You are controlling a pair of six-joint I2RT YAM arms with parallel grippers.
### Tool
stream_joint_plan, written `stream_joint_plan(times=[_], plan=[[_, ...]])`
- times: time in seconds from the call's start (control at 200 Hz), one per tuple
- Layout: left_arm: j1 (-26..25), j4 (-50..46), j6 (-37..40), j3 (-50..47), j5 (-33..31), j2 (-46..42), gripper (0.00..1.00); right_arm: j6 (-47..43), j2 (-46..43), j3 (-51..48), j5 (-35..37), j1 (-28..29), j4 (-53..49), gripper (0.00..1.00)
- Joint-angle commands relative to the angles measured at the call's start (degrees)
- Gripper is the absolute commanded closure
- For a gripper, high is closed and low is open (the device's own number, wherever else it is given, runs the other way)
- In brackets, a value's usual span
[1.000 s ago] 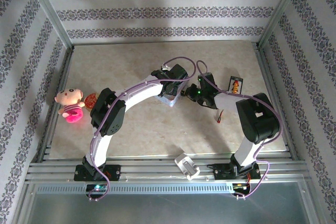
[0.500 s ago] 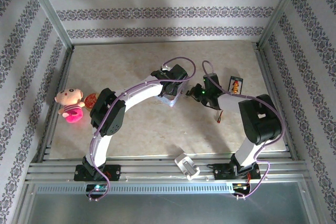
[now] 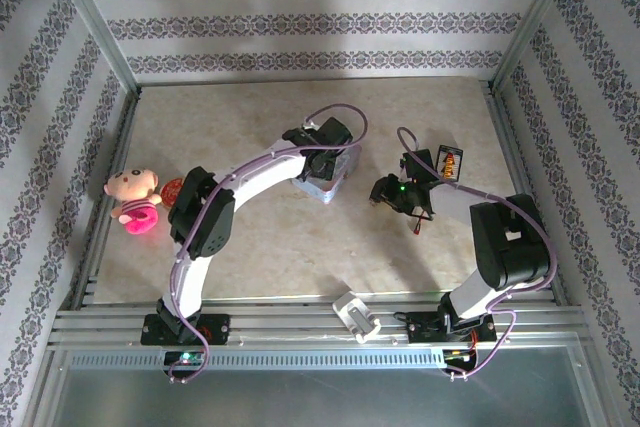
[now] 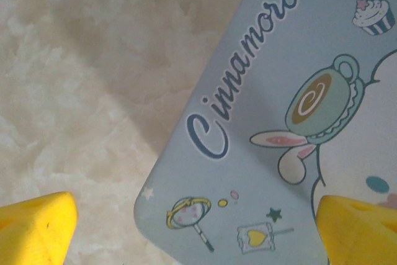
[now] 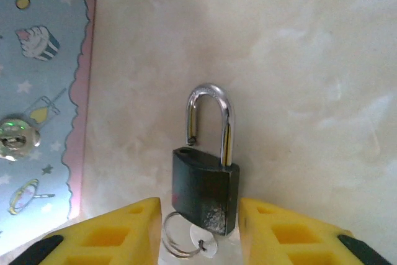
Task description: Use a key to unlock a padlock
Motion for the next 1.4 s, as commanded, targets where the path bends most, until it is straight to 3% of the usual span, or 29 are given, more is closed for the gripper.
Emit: stream_joint_plan(times=[0.0,0.09,0.225,0.31,0.53,0.824,1.069,1.394], plan=[[0.57,-1.02,-7.45,-4.49,3.8,-7.73,0.0,-5.39,-2.69,4.24,3.23,-0.26,-6.76,0.62],[1.7,3.84,-13.77,-12.09,8.65,-13.48,0.01,-8.7,-4.76,7.3,5.16,-0.17,-9.8,0.61],[5.15,19.88,-24.13,-28.15,19.63,-22.41,0.0,-13.94,-4.84,12.69,4.53,-0.17,-11.1,0.57],[6.3,28.58,-28.42,-35.21,22.83,-25.49,0.0,-16.77,-2.0,16.91,3.16,0.05,-11.21,0.55],[6.59,31.78,-30.19,-36.02,25.79,-23.99,0.04,-23.84,10.2,32.13,0.09,1.42,-11.8,0.51],[7.06,34.53,-32.54,-35.47,27.35,-18.84,0.11,-25.34,24.19,46.34,-4.55,3.45,-14.67,0.55],[9.77,39.85,-30.05,-32.32,28.41,-14.55,0.2,-23.45,23.14,40.86,-4.06,5.25,-12.8,0.62],[14.47,40.3,-26.22,-23.02,31.64,-7.69,0.2,-13.88,13.34,24.79,-0.86,9.38,-5.51,0.63]])
